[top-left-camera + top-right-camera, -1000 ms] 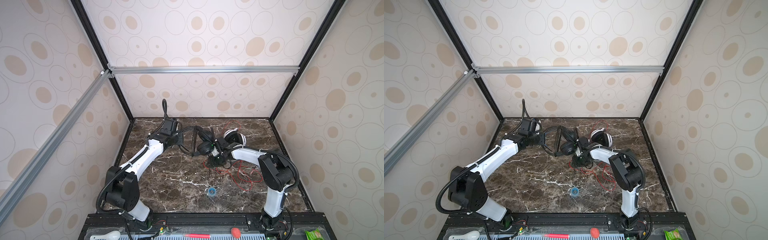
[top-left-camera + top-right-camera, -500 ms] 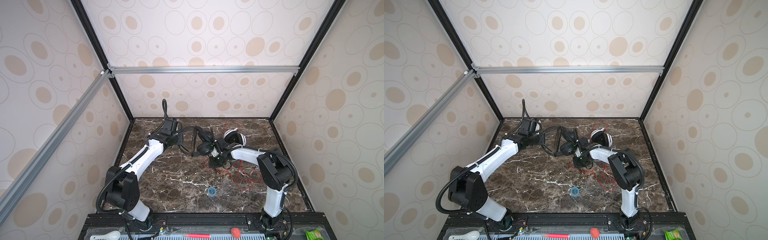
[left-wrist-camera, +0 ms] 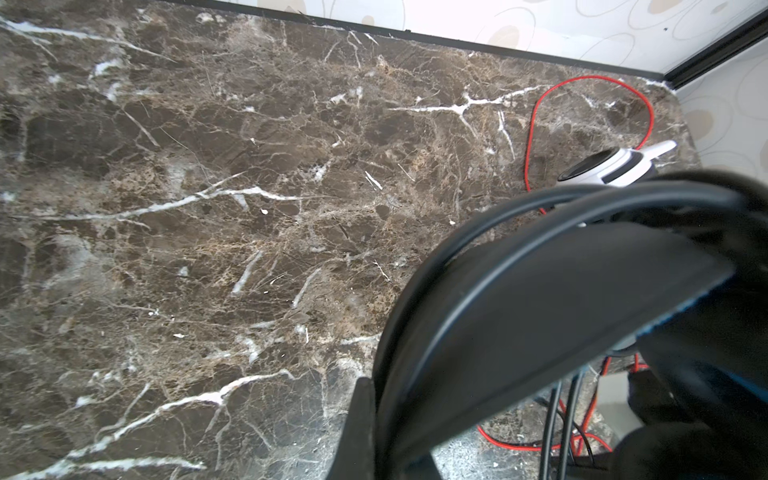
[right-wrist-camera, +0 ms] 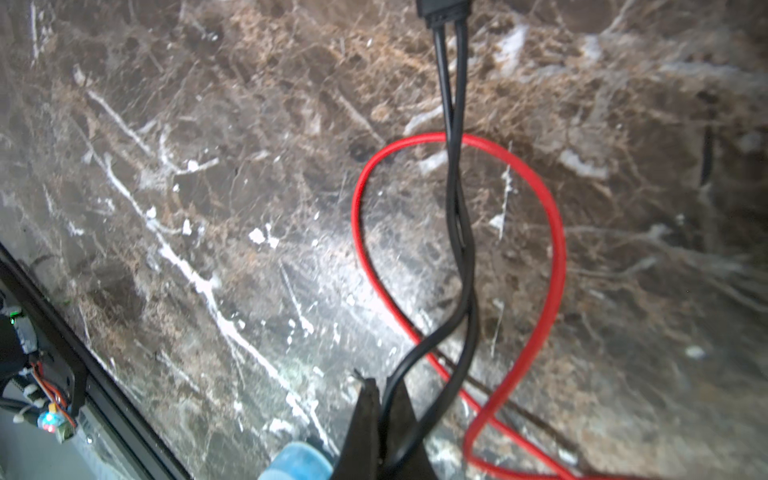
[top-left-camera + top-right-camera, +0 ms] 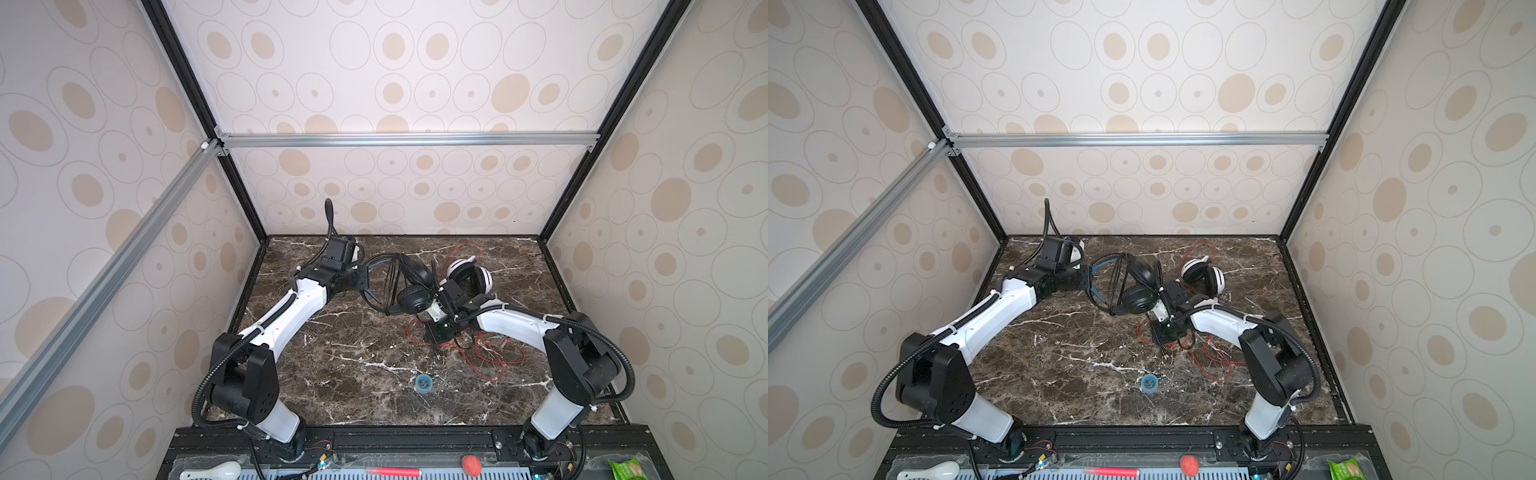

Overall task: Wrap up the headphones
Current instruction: 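Lift the cable end up around the headset with the right gripper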

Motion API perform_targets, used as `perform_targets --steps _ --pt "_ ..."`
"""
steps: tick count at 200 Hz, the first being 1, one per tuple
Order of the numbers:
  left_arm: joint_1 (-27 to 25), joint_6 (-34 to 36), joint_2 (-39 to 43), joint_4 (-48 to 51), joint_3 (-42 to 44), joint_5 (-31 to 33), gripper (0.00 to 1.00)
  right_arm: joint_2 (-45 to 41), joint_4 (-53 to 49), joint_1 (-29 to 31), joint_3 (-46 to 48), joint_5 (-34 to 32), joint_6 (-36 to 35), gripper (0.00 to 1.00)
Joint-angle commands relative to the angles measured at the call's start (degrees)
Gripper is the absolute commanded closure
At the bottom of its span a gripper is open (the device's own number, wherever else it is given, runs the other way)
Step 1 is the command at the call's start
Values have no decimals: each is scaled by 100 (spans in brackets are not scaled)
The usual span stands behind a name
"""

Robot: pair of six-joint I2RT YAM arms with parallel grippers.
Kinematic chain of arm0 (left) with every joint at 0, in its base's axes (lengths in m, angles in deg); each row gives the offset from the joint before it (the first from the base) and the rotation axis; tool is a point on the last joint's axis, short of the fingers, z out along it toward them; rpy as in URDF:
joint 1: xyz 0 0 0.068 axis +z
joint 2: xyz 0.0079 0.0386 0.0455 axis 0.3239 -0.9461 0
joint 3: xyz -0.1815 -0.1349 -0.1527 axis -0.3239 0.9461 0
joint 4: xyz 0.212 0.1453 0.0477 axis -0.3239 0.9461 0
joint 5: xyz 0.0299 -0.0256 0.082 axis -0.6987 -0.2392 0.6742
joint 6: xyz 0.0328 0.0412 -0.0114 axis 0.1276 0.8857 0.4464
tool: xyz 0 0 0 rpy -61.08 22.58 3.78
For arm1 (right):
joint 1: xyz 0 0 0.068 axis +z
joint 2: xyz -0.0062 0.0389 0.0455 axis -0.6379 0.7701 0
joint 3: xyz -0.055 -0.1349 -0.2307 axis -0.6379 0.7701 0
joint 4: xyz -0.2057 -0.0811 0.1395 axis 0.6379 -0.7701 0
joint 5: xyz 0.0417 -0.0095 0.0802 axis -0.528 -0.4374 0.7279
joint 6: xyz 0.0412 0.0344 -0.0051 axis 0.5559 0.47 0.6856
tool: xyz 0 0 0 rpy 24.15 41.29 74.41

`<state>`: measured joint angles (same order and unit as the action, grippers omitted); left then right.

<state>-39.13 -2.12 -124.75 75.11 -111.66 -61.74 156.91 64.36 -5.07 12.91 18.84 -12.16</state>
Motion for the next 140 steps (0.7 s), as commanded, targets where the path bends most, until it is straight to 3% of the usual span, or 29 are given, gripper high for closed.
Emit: perform_targets --steps 1,86,140 --pt "147 -895 282 -966 -69 -361 100 -355 -65 256 159 13 -293 100" --pt "422 -1531 333 -1515 -22 -601 100 -1106 679 303 580 16 -361 100" --pt "450 -1993 135 -1700 -431 -261 100 -1445 194 819 406 -392 -969 100"
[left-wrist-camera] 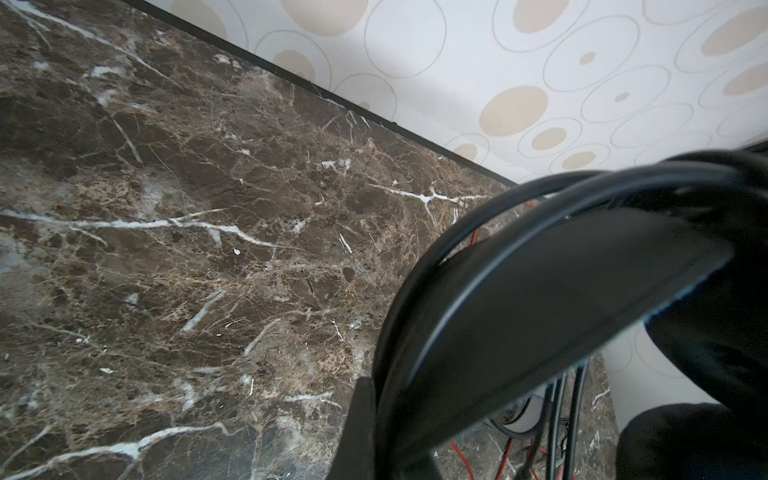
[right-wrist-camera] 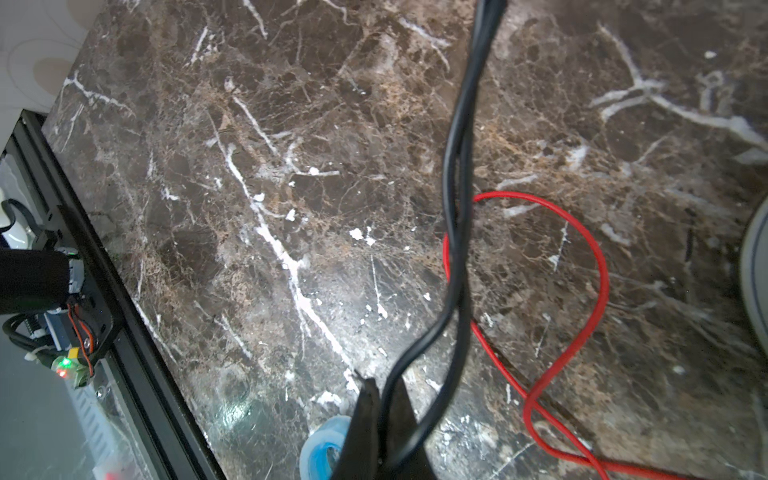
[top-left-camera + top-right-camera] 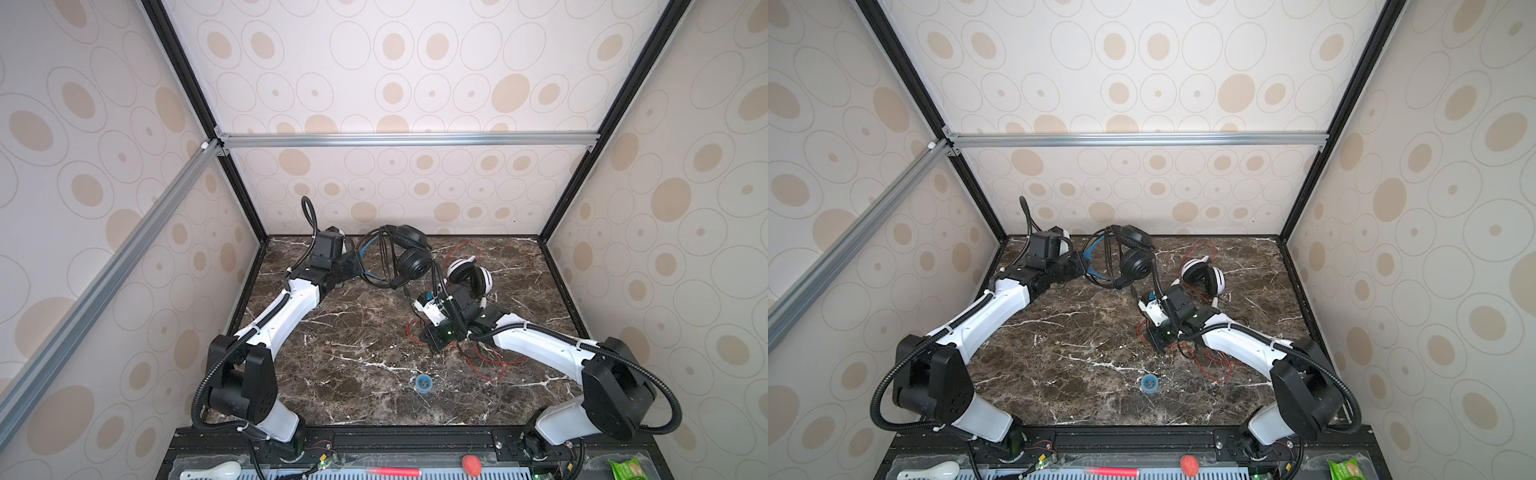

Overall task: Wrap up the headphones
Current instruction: 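Lift the cable end up around the headset with the right gripper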

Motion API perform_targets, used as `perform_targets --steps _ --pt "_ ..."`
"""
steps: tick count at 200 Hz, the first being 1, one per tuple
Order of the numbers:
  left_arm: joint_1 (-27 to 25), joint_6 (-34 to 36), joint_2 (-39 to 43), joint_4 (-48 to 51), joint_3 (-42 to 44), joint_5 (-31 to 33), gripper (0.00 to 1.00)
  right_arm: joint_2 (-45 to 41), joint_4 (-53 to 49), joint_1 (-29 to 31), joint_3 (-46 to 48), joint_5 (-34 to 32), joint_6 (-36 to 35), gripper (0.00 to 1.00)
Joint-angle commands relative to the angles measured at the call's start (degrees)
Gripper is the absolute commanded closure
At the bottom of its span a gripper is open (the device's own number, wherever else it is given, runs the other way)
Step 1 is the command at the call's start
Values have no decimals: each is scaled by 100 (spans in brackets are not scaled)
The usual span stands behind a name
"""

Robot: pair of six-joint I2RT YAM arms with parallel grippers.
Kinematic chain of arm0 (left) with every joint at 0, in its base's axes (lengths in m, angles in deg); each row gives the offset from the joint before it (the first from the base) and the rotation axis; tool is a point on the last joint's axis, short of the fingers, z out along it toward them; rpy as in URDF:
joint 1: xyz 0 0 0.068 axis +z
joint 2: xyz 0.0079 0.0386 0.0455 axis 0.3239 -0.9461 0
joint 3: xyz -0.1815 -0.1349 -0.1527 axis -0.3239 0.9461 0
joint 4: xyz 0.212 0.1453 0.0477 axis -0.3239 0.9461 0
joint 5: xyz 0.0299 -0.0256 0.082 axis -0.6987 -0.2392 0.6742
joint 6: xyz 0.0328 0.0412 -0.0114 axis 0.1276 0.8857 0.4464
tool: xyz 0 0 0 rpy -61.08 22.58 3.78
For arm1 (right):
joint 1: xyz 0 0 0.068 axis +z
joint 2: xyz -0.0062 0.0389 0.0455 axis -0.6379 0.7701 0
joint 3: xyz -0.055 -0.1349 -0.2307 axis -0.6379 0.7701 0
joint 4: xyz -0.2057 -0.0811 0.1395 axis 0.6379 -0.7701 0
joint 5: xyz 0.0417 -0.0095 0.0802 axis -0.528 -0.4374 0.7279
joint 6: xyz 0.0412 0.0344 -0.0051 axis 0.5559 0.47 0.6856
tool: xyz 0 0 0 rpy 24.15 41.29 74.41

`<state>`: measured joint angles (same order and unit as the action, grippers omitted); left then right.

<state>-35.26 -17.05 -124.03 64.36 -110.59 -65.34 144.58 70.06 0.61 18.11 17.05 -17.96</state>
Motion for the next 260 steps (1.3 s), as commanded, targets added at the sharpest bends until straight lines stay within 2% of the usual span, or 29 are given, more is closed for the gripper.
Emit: perform_targets --steps 1,52,83,126,162,225,260 --pt "63 -500 59 -620 -543 101 100 -216 -387 266 -117 -220 -403 100" --pt "63 -477 -223 -607 -762 485 100 -326 -1009 905 -601 -464 -964 100" --pt "27 -171 -270 -467 -733 764 100 -224 -1630 1163 -1369 -597 -1389 100" --pt "-331 1005 -261 245 -832 1446 100 330 -2754 1171 -3130 -999 -2112 100" --pt "-646 1812 -72 689 -735 1888 100 1073 -3587 1162 -4626 -1750 -2545 100" --pt "-903 2527 401 988 -336 1974 100 2125 -4025 891 -5889 -2543 -2372 100" --pt "-962 2589 512 1033 -327 1945 100 2457 -4153 512 -6088 -2523 -2142 100"
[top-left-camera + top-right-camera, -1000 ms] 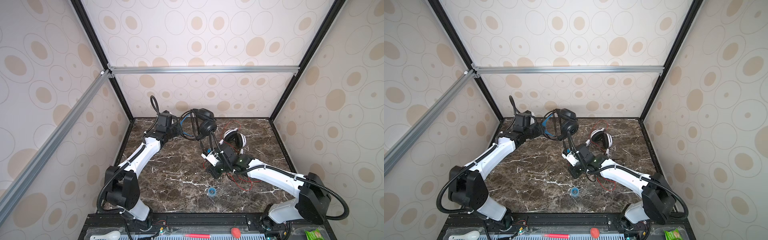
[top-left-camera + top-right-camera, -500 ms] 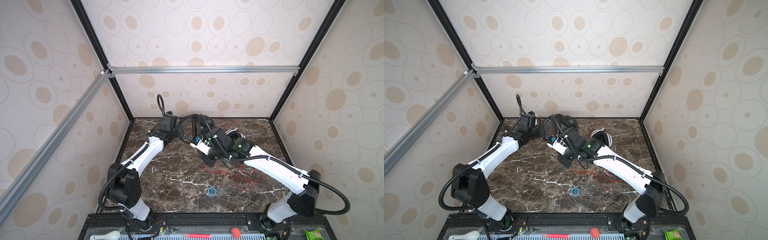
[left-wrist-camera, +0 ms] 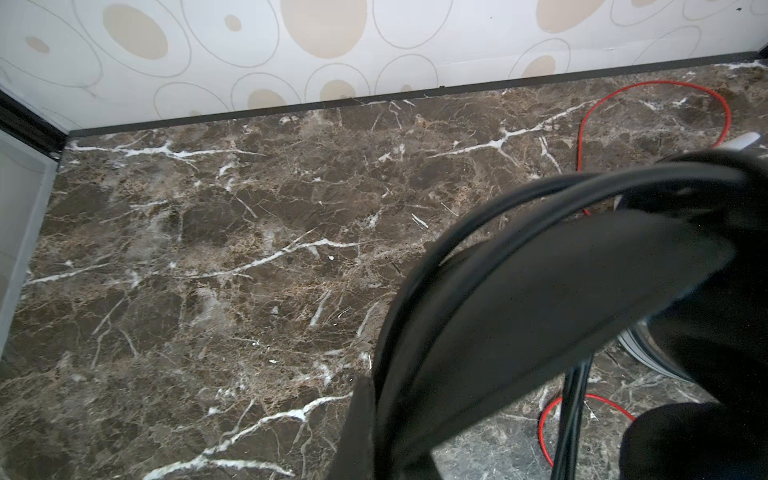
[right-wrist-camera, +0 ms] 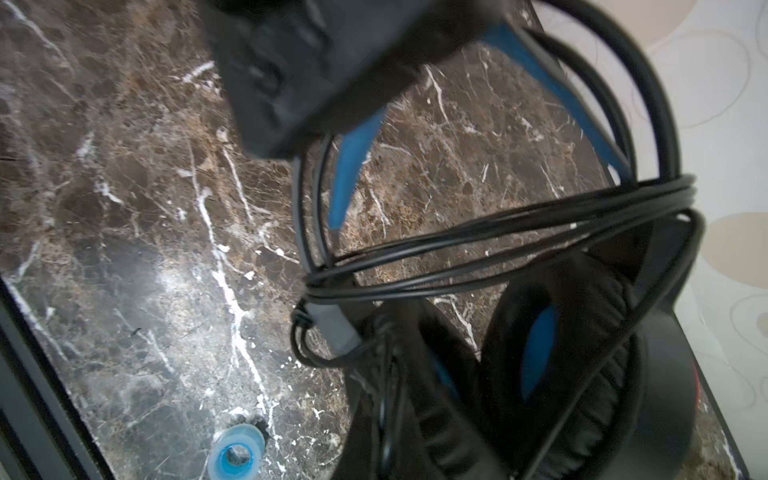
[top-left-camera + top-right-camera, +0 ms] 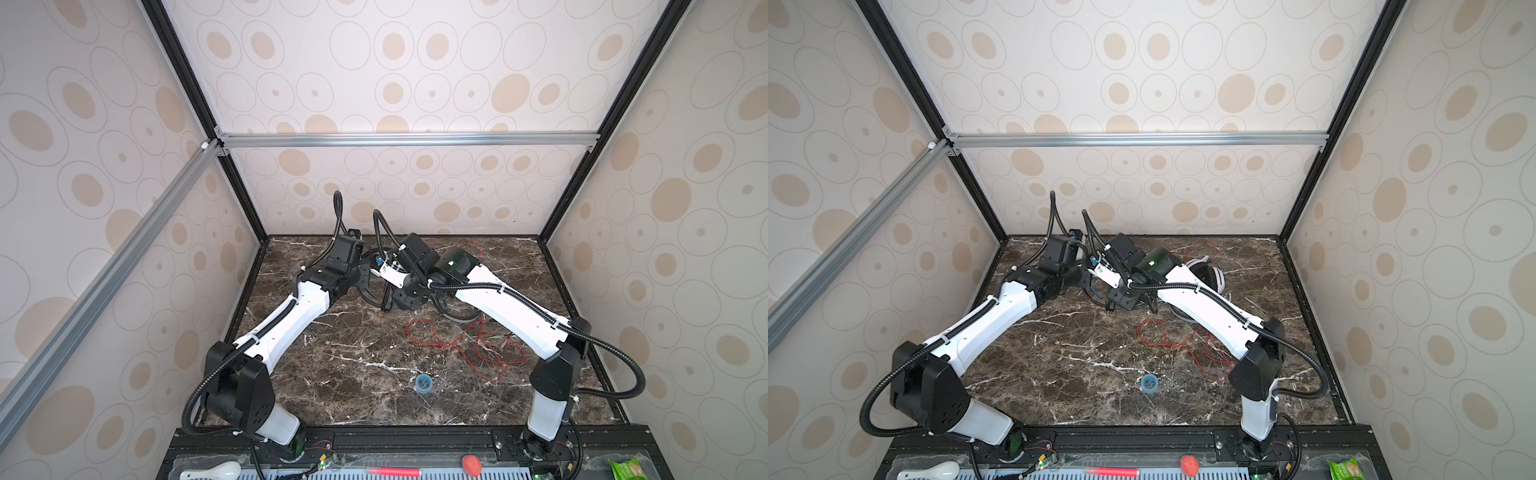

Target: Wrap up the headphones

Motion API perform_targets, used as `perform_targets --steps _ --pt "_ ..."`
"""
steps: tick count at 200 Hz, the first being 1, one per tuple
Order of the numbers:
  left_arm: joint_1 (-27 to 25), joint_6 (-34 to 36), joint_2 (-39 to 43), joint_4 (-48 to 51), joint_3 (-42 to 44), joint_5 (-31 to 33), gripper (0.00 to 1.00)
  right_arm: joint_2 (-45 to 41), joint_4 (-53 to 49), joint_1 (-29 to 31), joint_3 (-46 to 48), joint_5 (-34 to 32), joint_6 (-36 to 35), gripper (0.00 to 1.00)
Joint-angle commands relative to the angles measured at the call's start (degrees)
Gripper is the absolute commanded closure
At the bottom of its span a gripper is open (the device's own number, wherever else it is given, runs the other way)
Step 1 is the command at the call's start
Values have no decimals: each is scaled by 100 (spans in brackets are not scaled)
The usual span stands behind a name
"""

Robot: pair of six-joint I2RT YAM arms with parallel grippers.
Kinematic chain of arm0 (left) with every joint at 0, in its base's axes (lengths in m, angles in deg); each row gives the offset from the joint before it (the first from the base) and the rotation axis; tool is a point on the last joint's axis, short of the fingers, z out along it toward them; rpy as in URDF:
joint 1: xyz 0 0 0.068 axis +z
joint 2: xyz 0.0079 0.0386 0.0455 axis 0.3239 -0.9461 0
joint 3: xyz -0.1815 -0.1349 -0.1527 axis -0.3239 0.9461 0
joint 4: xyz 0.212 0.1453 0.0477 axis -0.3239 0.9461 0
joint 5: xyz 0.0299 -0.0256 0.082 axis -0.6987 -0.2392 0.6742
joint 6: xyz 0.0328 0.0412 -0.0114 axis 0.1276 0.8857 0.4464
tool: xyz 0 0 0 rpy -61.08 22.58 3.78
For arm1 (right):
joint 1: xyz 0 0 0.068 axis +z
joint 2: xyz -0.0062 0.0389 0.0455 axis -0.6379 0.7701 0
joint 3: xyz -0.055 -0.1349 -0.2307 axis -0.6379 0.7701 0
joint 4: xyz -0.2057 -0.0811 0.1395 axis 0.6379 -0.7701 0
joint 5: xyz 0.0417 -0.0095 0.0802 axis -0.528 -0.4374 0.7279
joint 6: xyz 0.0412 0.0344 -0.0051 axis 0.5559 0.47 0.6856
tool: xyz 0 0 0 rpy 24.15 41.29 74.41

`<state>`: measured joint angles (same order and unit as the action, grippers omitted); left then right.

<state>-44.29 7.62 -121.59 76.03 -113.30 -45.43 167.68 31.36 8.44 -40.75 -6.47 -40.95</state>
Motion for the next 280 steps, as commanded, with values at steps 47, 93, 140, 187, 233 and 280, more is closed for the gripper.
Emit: perform_targets --steps 47,93,140,187,233,280 --pt "-165 118 210 -170 -195 -243 100 475 -242 -527 -457 -73 275 100" --pt "-398 74 114 -234 -248 -436 100 1061 -455 -636 -1205 12 389 100" --pt "-622 -26 109 -332 -283 -551 100 1381 -476 -772 -1618 238 640 100" --pt "-814 -40 66 -400 -324 -753 100 1438 -130 -812 -1722 227 722 96" --pt "-850 -167 75 -523 -280 -1015 100 1208 256 -817 -1329 -6 862 82" --pt "-854 -203 85 -470 -265 -1065 100 850 715 -818 -675 -11 954 70"
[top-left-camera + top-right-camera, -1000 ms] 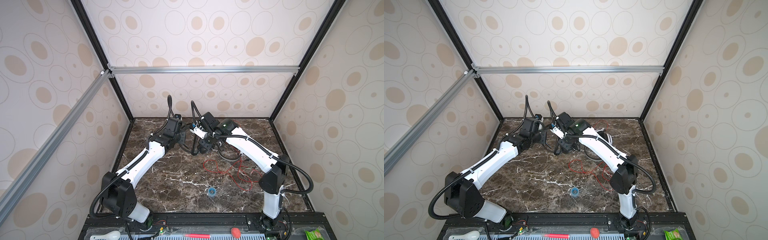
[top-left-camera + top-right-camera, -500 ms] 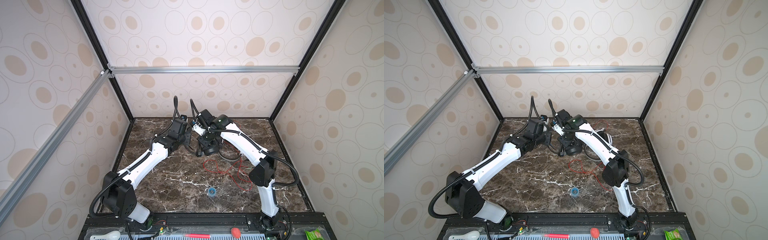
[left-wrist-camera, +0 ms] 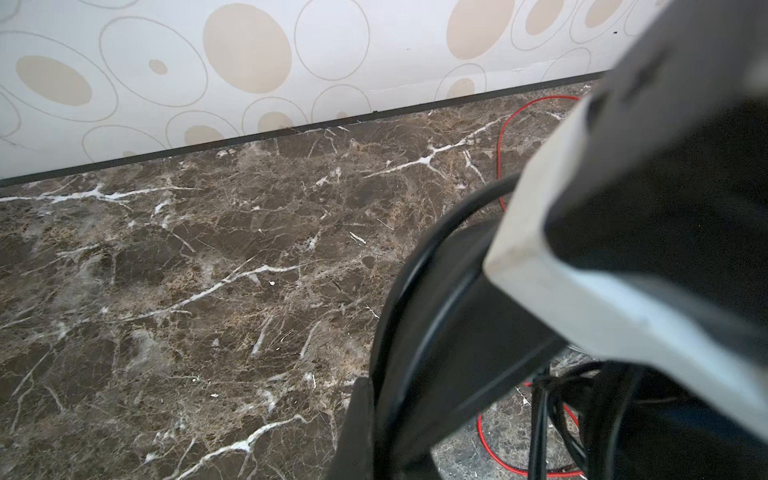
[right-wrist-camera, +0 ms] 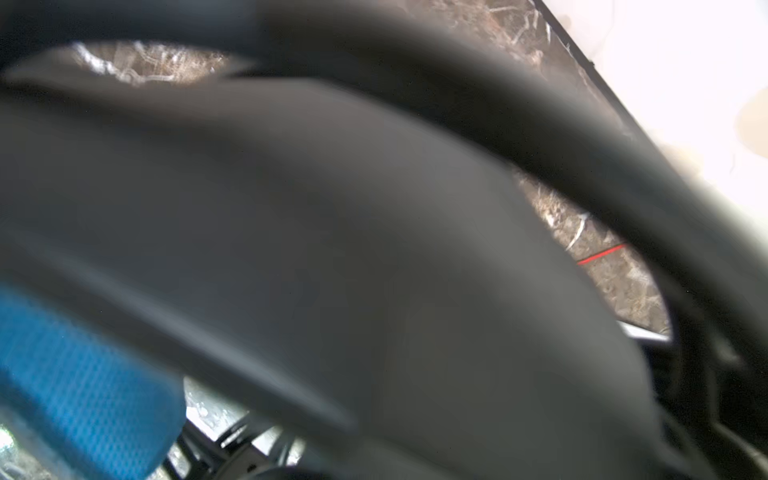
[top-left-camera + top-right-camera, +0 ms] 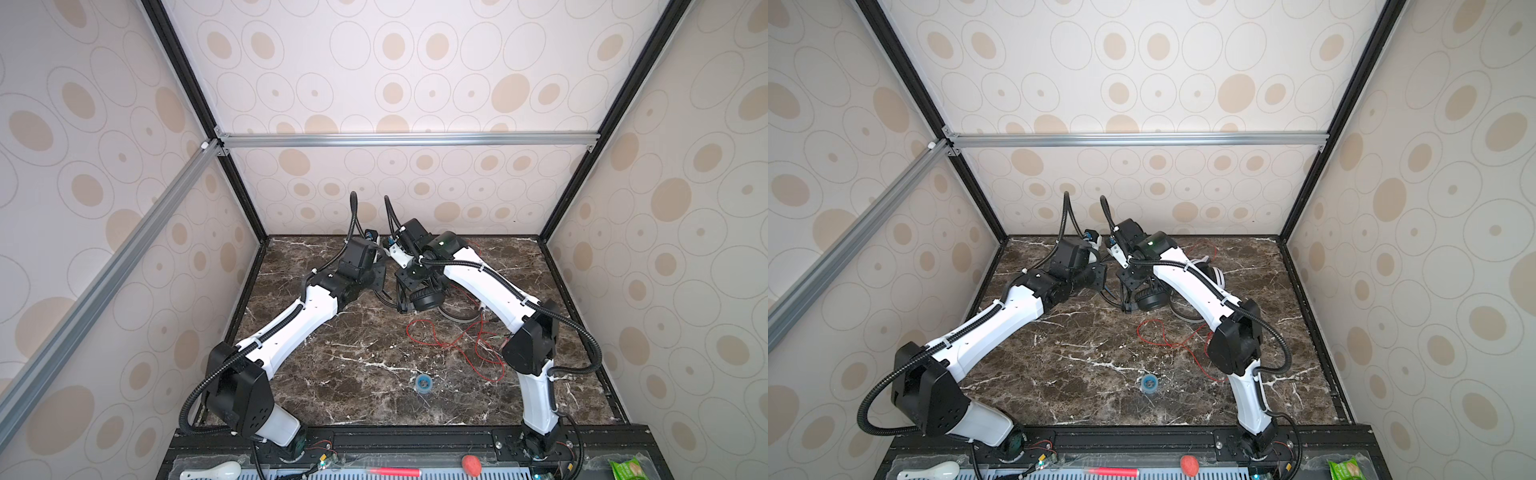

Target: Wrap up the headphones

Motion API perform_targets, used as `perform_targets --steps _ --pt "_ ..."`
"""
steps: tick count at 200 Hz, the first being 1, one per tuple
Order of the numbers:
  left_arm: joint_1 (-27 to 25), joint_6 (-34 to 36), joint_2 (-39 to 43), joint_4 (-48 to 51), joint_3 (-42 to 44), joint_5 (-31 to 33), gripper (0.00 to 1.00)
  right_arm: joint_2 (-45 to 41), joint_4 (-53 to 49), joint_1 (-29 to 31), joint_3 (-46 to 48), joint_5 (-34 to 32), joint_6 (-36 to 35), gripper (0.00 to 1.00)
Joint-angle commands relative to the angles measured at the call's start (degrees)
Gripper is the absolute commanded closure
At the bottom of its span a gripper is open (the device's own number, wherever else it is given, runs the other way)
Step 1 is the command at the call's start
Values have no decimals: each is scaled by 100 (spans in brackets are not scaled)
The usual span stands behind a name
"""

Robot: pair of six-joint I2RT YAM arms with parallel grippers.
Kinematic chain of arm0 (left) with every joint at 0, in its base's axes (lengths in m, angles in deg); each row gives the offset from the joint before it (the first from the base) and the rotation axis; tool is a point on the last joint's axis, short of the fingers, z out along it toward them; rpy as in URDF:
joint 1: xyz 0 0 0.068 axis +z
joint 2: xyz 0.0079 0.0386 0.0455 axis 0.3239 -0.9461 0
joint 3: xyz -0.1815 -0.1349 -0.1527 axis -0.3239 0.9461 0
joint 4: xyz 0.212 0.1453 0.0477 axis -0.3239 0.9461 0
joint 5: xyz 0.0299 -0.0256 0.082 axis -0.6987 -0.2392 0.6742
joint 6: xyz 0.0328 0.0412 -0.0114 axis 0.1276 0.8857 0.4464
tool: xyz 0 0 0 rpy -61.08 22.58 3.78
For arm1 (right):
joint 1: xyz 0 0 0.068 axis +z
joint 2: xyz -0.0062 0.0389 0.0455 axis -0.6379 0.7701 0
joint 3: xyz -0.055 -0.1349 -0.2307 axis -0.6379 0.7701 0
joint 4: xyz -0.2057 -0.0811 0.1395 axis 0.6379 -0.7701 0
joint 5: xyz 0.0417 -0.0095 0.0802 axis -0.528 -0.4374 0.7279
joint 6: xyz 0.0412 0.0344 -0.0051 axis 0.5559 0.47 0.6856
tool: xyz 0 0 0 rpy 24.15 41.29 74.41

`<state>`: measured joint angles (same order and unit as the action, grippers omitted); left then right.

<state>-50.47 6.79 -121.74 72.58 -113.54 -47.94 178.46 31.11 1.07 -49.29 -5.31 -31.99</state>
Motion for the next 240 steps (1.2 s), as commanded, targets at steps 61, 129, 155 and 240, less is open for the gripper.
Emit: perform_targets --steps 61,129,155,240 --pt "-47 -375 -21 -29 -195 -907 100 -1055 946 -78 1364 -231 107 62" --pt "194 -532 -168 -66 -190 -1110 100 -1757 1168 -58 2295 -232 250 59" --pt "240 -502 -201 35 -199 -1056 100 -1840 1169 -41 2420 -248 276 56" --pt "498 -467 -248 317 -186 -874 100 -1956 1184 5 2609 -353 303 41"
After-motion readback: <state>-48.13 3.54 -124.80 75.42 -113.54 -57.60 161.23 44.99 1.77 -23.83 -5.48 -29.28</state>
